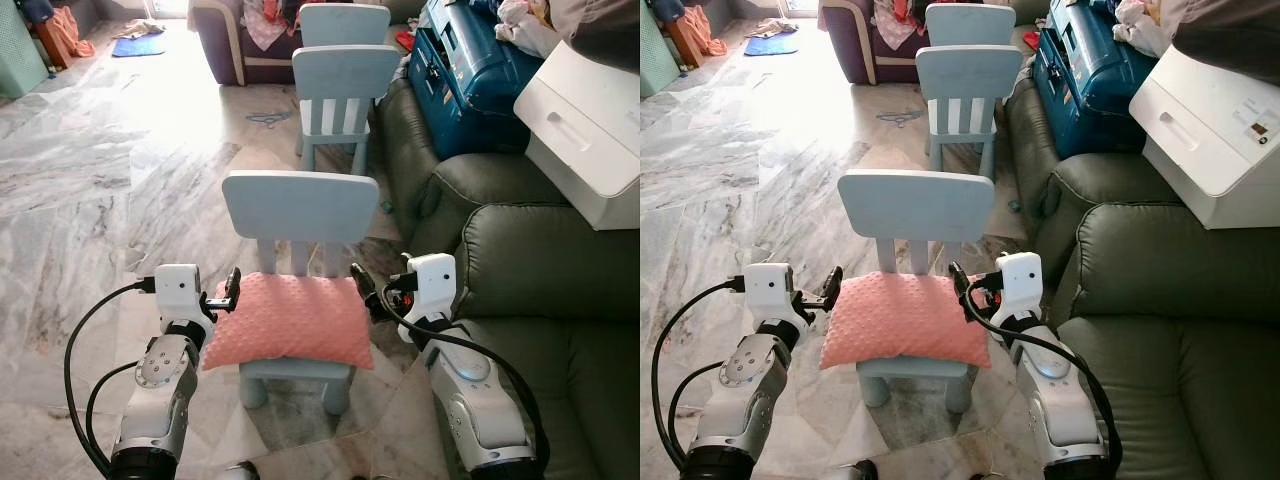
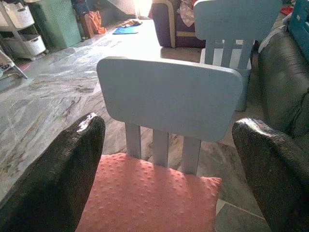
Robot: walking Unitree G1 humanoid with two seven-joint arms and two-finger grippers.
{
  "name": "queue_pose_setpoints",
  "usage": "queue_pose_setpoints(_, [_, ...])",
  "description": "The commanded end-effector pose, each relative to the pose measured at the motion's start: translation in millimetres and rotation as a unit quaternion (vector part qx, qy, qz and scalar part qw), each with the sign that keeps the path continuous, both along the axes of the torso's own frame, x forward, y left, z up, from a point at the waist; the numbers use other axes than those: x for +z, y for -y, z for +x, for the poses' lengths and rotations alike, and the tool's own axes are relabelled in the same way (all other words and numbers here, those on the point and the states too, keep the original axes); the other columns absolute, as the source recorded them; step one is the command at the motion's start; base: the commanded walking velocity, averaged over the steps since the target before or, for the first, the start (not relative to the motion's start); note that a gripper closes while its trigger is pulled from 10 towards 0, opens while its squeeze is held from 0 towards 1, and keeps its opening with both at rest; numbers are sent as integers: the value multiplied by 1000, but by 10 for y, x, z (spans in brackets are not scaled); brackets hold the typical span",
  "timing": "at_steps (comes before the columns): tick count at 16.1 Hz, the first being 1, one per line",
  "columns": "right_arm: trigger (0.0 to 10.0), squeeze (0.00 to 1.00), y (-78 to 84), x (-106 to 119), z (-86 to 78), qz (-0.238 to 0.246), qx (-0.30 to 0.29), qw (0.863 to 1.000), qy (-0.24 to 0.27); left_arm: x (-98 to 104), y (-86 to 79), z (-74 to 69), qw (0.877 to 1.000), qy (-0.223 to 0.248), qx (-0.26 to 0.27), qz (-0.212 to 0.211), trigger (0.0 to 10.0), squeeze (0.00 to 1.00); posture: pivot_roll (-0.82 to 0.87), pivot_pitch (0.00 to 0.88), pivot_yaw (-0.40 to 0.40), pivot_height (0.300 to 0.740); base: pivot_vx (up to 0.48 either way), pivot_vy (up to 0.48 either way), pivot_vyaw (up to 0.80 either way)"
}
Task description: Move the pillow to the sofa
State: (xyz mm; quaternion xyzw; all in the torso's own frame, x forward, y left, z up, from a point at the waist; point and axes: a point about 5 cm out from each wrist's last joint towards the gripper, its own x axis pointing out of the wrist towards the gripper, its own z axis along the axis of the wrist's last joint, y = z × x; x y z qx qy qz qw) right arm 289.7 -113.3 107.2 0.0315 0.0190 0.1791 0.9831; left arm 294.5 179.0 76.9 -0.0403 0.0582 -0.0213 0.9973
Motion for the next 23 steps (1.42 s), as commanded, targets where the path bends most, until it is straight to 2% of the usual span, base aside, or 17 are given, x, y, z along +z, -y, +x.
queue_pose_setpoints(1, [10000,0,2,4,-5,4,1,1000,4,27,-31,-10,1000,8,-1,5,10000,0,-106,129,-13,740,0,0,0])
queue_pose_setpoints(4, [10000,0,-8,12,-9,-5,5,1000,9,-1,-35,-9,1000,-4,8,8,10000,0,-107,130,-14,740,84,0,0])
queue_pose_setpoints(12, [10000,0,-13,20,-4,-3,5,1000,12,18,-2,3,1000,4,0,3,10000,0,-109,130,-13,740,0,0,50])
queue_pose_setpoints(19, [10000,0,-13,15,-1,-4,6,1000,11,-16,-8,4,1000,-7,12,3,10000,0,-109,129,-15,740,0,0,0])
queue_pose_setpoints(23, [10000,0,-10,12,-4,-2,4,1000,9,-11,24,13,1000,-8,15,-22,10000,0,-111,131,-14,740,0,0,0])
